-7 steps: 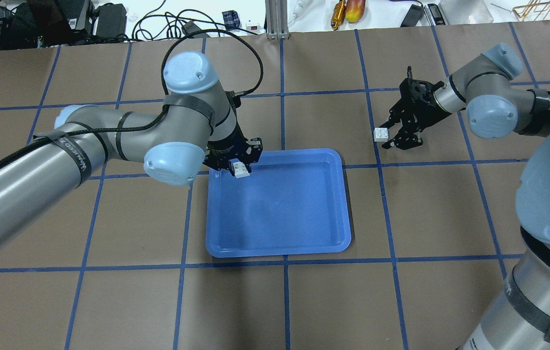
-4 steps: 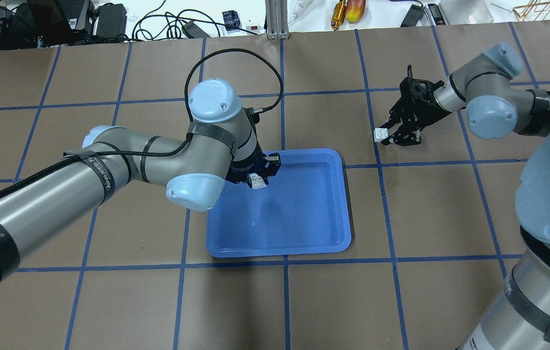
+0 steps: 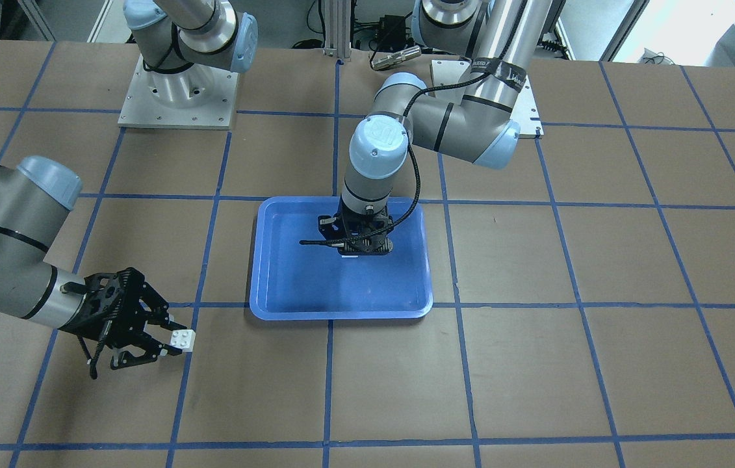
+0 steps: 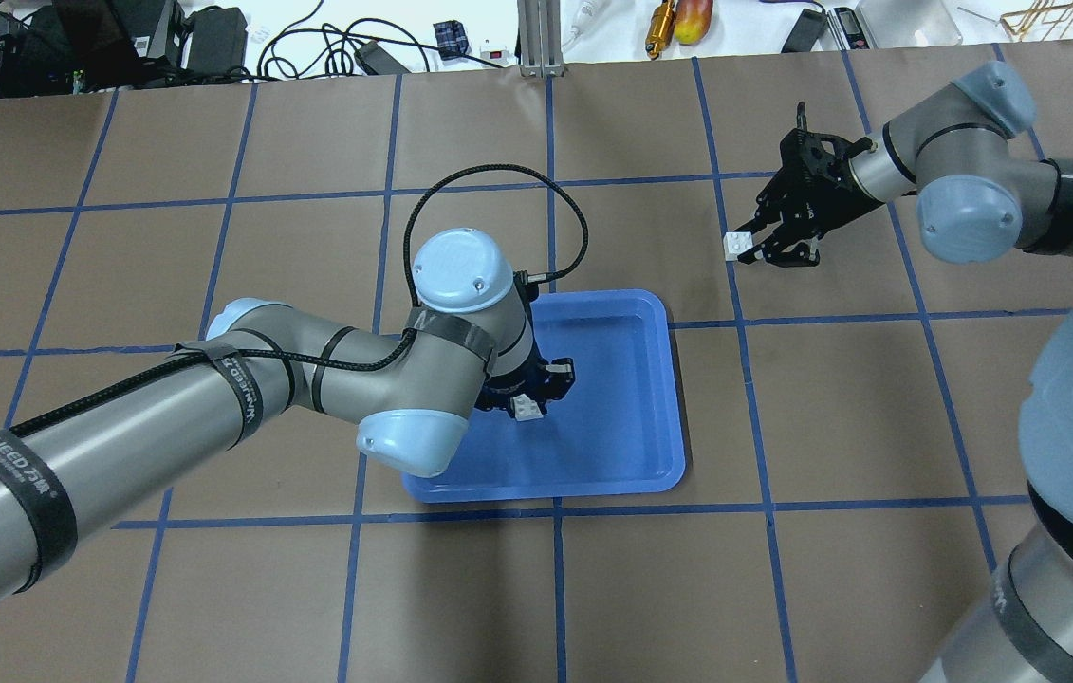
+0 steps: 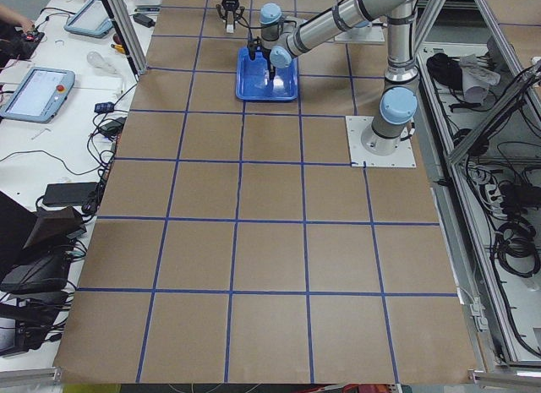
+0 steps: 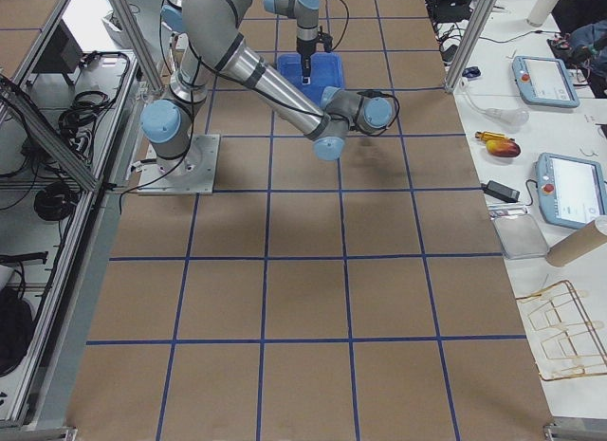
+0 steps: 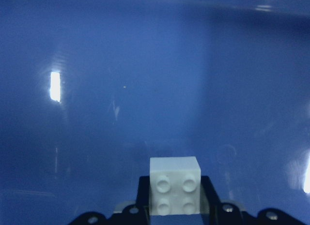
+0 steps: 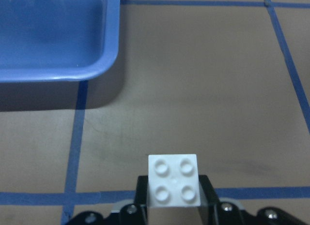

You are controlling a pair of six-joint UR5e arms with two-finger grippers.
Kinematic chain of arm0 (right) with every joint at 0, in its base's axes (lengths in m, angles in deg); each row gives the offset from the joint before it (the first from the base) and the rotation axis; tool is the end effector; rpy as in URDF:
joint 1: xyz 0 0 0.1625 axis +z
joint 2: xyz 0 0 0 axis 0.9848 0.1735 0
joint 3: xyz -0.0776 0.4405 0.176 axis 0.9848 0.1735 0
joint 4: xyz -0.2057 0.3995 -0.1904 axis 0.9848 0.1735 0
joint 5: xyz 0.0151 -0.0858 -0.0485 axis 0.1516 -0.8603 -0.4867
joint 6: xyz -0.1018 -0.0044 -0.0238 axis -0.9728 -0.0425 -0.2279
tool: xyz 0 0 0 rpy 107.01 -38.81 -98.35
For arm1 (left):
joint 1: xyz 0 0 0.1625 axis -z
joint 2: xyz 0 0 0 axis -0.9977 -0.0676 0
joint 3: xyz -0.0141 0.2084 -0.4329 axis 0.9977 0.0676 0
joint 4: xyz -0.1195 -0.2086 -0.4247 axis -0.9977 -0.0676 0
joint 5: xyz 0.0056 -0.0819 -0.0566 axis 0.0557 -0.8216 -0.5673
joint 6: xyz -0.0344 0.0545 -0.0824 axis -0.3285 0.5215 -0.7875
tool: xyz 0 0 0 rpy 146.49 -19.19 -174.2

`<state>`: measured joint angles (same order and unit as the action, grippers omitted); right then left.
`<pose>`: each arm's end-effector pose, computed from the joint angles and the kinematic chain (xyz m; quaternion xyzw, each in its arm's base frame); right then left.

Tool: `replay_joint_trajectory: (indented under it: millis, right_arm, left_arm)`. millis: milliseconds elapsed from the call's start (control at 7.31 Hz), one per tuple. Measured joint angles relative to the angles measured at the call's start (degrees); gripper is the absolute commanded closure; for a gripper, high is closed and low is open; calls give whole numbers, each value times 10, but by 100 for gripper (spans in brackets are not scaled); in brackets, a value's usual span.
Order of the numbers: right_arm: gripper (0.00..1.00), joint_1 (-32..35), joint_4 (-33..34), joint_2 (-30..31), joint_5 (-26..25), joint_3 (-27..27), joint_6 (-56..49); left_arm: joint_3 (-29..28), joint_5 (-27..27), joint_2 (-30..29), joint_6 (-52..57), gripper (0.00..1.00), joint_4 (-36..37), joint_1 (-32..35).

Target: Assemble white blocks and place on blue tray

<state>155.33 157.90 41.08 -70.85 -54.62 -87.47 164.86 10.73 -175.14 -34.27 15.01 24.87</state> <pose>0.0128 -0.7097 0.2062 -0.6790 0.6705 -0.2311 0.1899 -0.3520 -0.5132 0.1776 0.0350 -0.9979 -0.0179 0.0519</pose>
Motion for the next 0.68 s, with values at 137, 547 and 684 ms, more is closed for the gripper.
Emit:
replay_joint_trajectory:
  millis: [137,547,684]
  right_arm:
    - [88,14,-6,38,1,-26,0]
    - [84,46,-1,178,37,-159,6]
    - [84,60,7,202,46,-191,11]
  left_arm:
    - [-2,0,-5,5,12,6,0]
    - [-8,-2,-7,23,12,15,-13]
    - [-7,-6,-1,35,14,14,-31]
